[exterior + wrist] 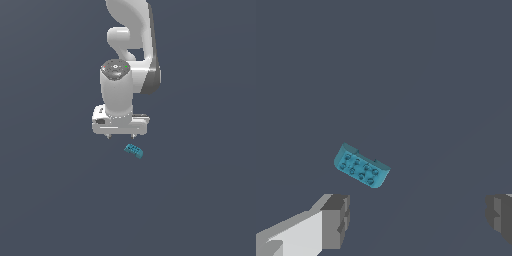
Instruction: Pick up the object and move it to a goal position.
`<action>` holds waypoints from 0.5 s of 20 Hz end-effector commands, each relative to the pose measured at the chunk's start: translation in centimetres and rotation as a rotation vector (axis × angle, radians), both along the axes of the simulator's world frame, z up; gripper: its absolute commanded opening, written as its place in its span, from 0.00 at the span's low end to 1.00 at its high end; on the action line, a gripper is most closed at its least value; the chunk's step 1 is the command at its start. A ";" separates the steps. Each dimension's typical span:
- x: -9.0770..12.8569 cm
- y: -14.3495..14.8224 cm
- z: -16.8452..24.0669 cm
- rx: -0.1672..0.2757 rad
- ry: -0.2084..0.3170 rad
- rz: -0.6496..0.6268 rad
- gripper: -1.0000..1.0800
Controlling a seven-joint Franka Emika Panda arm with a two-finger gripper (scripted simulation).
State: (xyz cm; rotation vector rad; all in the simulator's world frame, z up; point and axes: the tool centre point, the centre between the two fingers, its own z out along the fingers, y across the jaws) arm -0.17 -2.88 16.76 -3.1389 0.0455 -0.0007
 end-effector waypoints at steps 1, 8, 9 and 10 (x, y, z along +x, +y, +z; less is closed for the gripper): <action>0.0 0.0 0.0 0.000 0.000 0.000 0.96; -0.1 -0.6 0.0 -0.011 0.006 0.033 0.96; -0.1 -0.7 0.0 -0.013 0.007 0.038 0.96; -0.1 -0.8 0.0 -0.015 0.008 0.042 0.96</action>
